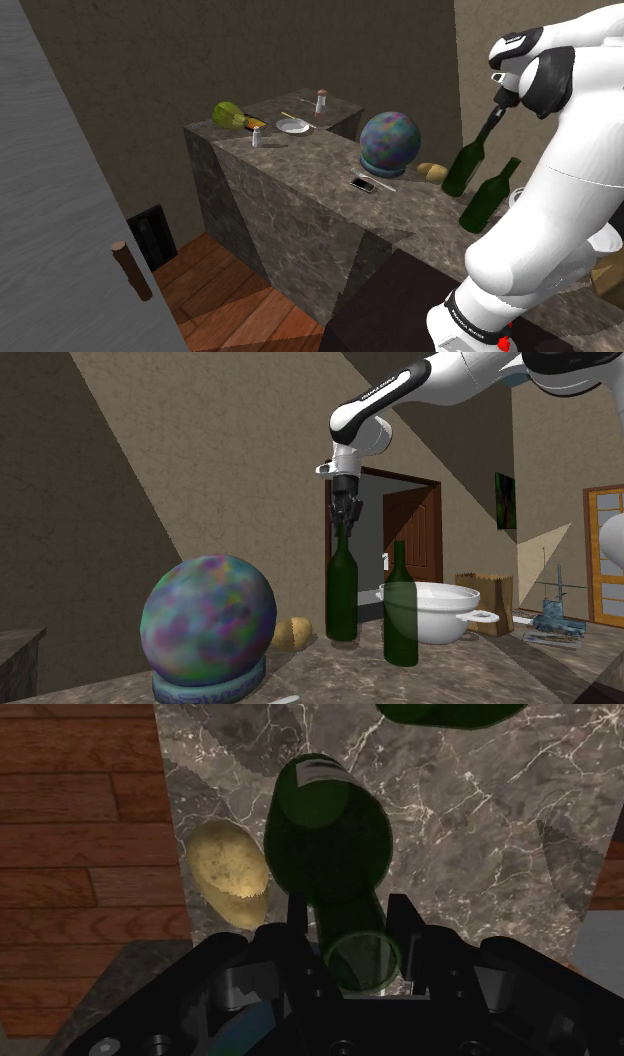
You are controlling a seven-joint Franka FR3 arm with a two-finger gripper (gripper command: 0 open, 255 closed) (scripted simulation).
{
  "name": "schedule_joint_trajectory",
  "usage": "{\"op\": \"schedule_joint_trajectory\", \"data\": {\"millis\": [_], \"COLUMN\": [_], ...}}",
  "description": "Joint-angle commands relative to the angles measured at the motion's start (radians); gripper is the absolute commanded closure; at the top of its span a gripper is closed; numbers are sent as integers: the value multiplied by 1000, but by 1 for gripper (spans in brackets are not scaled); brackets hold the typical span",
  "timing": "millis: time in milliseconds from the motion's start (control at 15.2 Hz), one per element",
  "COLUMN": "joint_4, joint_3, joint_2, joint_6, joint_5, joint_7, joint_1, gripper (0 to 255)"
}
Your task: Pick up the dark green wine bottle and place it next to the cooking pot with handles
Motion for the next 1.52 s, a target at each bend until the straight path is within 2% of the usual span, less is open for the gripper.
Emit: {"op": "schedule_joint_trajectory", "data": {"millis": [0,396,924,990,1320,1452], "joint_4": [-22,-88,-88,-88,-88,-36], "joint_3": [1,5,5,5,5,0], "joint_2": [5,19,19,19,19,5], "joint_6": [26,102,102,102,102,39], "joint_5": [5,19,19,19,19,6], "joint_7": [-6,-20,-20,-20,-20,-10], "joint_1": [-1,-1,-1,-1,-1,-2], "gripper": [255,255,255,0,0,0]}}
